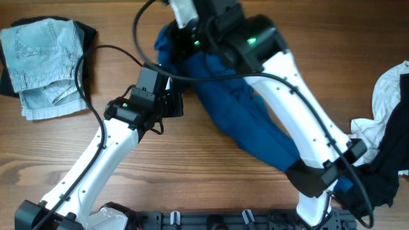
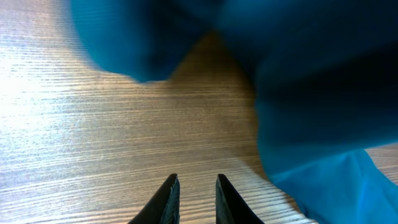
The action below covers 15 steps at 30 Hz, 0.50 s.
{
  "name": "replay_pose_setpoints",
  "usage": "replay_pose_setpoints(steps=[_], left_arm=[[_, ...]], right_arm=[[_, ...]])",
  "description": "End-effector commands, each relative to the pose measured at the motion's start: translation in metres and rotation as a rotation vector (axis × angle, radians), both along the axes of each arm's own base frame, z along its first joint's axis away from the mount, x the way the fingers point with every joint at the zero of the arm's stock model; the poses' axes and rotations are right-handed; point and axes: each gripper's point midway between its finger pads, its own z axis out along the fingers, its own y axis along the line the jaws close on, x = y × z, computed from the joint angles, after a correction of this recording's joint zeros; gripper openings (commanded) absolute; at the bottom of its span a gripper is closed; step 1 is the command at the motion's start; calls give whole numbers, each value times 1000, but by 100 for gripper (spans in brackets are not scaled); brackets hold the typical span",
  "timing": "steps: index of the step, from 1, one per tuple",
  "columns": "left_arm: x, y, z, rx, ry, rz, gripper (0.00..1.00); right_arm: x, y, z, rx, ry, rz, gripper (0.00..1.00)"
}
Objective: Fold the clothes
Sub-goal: 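Swing the held teal shirt left and lay it across the table center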
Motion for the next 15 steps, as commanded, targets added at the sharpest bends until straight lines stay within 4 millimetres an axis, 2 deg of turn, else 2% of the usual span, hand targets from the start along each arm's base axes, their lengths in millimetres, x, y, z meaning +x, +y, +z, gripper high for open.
replay_pose_setpoints(steps=[1,7,15], left_arm=[[3,1,1,7,-1,15,19],[3,1,1,6,-2,15,20],[3,1,1,6,-2,15,20]], right_arm=[[-4,2,12,30,-11,17,4],[14,-26,3,-37,-12,-91,4],[39,-64,-1,-16,38,-223,4]])
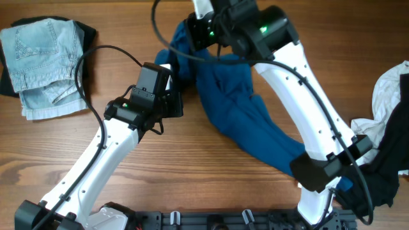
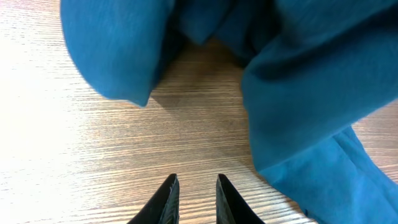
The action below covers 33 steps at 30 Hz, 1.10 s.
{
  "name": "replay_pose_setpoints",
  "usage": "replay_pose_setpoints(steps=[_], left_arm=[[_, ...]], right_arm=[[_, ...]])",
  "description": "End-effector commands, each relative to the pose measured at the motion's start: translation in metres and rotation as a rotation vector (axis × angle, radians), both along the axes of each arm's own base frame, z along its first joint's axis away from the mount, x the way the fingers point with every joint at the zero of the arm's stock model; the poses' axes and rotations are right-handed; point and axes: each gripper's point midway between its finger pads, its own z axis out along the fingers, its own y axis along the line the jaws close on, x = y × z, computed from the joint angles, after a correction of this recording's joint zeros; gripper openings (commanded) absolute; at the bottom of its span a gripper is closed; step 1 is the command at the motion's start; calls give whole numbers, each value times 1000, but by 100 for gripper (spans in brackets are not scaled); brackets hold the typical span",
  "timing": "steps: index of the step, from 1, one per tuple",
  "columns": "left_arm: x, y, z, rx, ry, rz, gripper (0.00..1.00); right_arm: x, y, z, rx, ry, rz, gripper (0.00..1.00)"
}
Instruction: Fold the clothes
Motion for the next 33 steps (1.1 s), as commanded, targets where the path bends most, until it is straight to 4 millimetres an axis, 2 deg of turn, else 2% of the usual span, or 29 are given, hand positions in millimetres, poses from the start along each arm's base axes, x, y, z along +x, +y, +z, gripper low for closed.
replay_pose_setpoints(steps=[1,5,8,10,13,21,25,29,33], left_arm=[[3,1,2,5,-5,15,20],[3,1,2,5,-5,15,19],[3,1,2,5,-5,15,19],[3,1,1,6,-2,15,19],[3,1,1,6,-2,15,20],[3,1,1,6,-2,15,20],[3,1,1,6,-3,15,20],[3,1,1,6,-3,14,20],[3,1,2,5,-6,15,20]], right_arm=[[7,-15,13,27,-10,-63,4],[16,-18,19,11,-68,-52,4],[34,-26,37,-7,-182,-109,4],[44,-33,56,-12,-272,-149,5],[60,-58,93,-26,-423,-302,4],[66,-86,168,0,-686,-449,4],[54,-90,209,46,-805,-451,4],[31,-90,248,106,-900,-433,4],[-9,-59,274,152,-965,-292,4]])
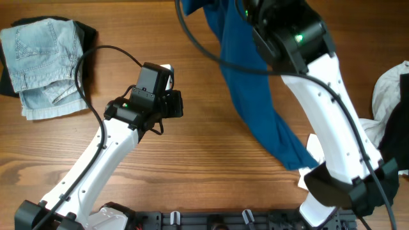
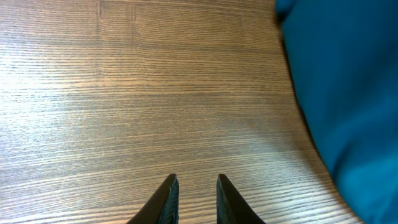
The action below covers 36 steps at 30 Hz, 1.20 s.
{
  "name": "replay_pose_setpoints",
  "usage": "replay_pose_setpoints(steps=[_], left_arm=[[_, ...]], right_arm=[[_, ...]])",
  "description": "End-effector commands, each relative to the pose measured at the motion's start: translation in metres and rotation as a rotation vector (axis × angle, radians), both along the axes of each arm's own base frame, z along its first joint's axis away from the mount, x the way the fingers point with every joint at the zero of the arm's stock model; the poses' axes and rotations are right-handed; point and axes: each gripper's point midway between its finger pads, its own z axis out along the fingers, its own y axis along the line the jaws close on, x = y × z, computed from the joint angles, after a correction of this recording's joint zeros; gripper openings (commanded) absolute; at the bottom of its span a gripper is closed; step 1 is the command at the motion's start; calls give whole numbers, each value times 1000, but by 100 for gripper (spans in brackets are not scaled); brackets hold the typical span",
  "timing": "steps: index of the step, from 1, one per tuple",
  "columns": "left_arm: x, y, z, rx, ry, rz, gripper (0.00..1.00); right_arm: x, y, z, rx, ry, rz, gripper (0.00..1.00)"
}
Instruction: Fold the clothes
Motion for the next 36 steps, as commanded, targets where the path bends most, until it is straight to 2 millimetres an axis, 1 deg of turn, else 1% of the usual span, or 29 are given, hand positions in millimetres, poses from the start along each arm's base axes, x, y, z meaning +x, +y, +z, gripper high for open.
replay_pose_setpoints(steps=[1,3,6,7,9,12,15,17,18,19,21,23,24,26,27,28,30,31,32,34,36], left_arm=[[5,0,3,1,-13,15,20],[7,-1,4,-2,-21,14,20],[8,-1,5,-6,-30,15,20],[8,-1,5,-6,-30,15,20],[8,-1,5,-6,-30,15,20],[8,-1,5,-7,-29,14,20],[8,-2,5,-9,-29,12,20],[8,-2,5,-9,-29,13,20],[8,-2,5,-9,-29,13,20],[8,-2,5,-9,-28,12,20],[8,-2,5,-11,-27,11,20],[7,-5,5,-24,-22,1,20],[6,-6,5,-27,-20,-1,20],[6,-6,6,-29,-20,-3,20],[6,-6,6,-29,-20,-3,20],[6,-6,5,-29,-19,-3,20],[6,-6,5,-29,-19,-3,20],[6,-6,5,-29,-19,-3,20],[6,-6,5,-29,-19,-3,20],[6,-6,6,-29,-20,-3,20],[7,-6,6,-29,-25,-2,21]], right_arm=[[-65,22,60,-15,-149,131,4],[-87,40,69,-41,-185,183,4],[-111,57,77,-21,-198,237,4],[-115,58,79,-11,-198,242,4],[-112,51,79,11,-189,204,4],[-96,21,75,36,-155,52,4],[-77,-4,60,71,-85,-15,4],[-58,-27,37,138,14,-62,4],[-48,-36,21,158,75,-72,4],[-35,-48,0,177,148,-87,4],[-15,-64,-32,189,249,-125,4],[11,-83,-77,184,379,-173,4],[22,-88,-100,170,443,-177,4],[38,-93,-145,159,573,-173,6],[45,-92,-172,149,647,-161,52],[48,-90,-189,139,695,-152,100],[52,-88,-225,113,792,-166,100],[50,-88,-234,112,825,-172,100],[47,-86,-241,109,855,-162,100],[40,-78,-246,124,896,-117,100],[26,-71,-248,142,948,-84,100]])
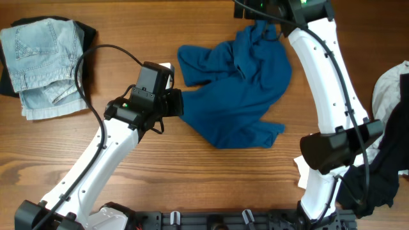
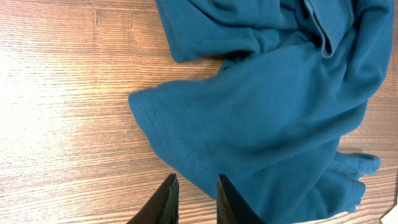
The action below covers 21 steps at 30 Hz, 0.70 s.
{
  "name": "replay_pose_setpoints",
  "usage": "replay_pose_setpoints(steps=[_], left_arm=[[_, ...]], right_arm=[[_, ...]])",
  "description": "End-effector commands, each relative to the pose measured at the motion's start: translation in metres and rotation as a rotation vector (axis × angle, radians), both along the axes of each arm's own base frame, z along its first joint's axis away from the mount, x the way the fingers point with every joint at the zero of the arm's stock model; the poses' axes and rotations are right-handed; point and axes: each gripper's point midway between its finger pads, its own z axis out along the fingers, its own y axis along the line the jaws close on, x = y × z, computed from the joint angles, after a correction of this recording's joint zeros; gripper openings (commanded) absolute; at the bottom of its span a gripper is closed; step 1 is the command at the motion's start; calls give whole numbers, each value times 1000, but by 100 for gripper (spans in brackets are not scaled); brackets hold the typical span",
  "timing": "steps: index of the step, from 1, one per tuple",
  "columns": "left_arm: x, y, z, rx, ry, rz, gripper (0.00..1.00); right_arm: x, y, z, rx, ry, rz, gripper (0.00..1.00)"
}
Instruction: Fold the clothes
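A blue garment lies crumpled on the wooden table, its top bunched up toward the far edge. In the left wrist view the same blue garment spreads across the right half, one hem corner pointing left. My left gripper hovers just left of the cloth; its fingertips stand a little apart with nothing between them. My right gripper is at the garment's top end by the far edge, its fingers hidden under the wrist.
Folded light jeans rest on a dark garment at the far left. A white garment and black clothes are heaped at the right edge. The right arm stretches over the table's right side.
The blue garment hung stretched from my right gripper near the far edge; it now lies spread and crumpled on the table. The right arm has shifted. My left gripper has stayed put.
The garment first lay in a long heap under the right arm. Then its top end was higher and farther back. Then it hung stretched out toward the far edge. It now lies spread beside the unmoved left gripper.
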Motion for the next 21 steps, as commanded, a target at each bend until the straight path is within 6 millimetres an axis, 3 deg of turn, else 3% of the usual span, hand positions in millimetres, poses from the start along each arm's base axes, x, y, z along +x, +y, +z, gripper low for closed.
replay_pose_setpoints(steps=[1,4,8,11,15,19,21], left_arm=[[5,-3,4,-15,-15,4,22],[14,1,8,6,-58,29,24],[25,7,9,39,-95,62,24],[25,8,-3,56,-65,61,22],[28,8,-15,66,-40,62,22],[38,8,-35,74,-17,71,22],[48,9,-50,78,-9,82,22]], right_arm=[[-25,20,10,102,55,56,100],[-61,23,-14,93,222,12,100],[-85,13,-42,92,373,-74,100],[-95,7,-55,81,437,-117,100],[-96,-20,-81,92,520,-180,100],[-110,-47,-114,94,649,-148,100],[-115,-45,-121,71,670,-111,100]])
